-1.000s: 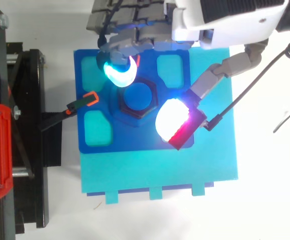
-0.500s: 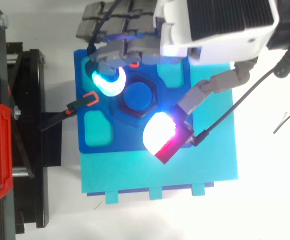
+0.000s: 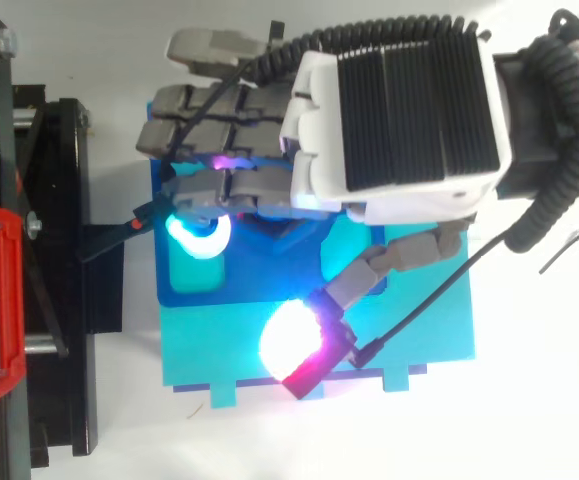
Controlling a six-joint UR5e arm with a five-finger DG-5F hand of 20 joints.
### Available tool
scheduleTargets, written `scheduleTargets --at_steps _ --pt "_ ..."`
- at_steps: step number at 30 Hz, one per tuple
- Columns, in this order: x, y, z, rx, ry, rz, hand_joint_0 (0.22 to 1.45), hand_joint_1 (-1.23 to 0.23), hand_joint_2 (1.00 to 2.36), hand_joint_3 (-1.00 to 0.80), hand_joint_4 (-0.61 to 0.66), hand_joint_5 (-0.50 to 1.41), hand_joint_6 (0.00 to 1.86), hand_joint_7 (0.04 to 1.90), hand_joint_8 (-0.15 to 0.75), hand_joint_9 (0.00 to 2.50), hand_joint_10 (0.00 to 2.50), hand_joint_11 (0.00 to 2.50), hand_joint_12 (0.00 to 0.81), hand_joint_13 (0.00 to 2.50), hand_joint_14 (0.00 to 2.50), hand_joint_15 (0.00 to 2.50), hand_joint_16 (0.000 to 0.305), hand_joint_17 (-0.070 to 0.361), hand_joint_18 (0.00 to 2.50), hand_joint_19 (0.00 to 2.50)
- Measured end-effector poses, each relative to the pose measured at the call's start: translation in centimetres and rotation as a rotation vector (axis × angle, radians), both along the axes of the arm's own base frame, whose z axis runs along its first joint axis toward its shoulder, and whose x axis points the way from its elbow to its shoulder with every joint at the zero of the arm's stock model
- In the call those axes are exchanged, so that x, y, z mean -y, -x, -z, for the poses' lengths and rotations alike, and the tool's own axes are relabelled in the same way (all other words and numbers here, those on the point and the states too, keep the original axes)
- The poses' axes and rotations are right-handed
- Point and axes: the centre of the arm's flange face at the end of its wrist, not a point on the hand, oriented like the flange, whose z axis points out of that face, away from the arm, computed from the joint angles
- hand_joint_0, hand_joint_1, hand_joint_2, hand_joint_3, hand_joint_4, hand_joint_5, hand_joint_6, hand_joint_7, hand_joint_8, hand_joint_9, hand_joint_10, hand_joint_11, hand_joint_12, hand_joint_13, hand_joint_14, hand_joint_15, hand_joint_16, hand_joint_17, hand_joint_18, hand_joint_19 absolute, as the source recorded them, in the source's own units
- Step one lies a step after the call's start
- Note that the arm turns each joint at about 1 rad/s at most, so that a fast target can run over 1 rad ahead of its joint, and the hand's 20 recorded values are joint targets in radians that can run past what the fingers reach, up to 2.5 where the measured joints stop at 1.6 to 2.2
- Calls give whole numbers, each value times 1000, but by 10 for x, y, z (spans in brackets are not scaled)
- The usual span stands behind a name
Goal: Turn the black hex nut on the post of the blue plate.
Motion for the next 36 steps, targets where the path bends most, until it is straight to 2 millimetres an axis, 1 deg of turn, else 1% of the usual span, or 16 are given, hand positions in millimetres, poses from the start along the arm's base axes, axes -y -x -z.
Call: scheduleTargets --at_steps 7,15,28,36 --pt "-8 0 1 -8 2 -1 421 -368 1000 -500 224 -196 502 1035 266 325 1 60 383 224 0 14 61 137 0 0" --pt "-8 2 3 -25 3 -5 423 -371 1000 -500 225 -189 502 1069 265 323 2 51 382 224 0 19 61 136 0 0" --pt "1 5 4 -40 1 -10 424 -375 1000 -500 217 -185 501 1136 265 328 1 66 380 227 0 15 61 137 0 0" --pt "15 8 4 -39 -6 -28 425 -377 1000 -500 222 -185 501 1141 262 324 0 60 380 230 0 16 61 137 0 0"
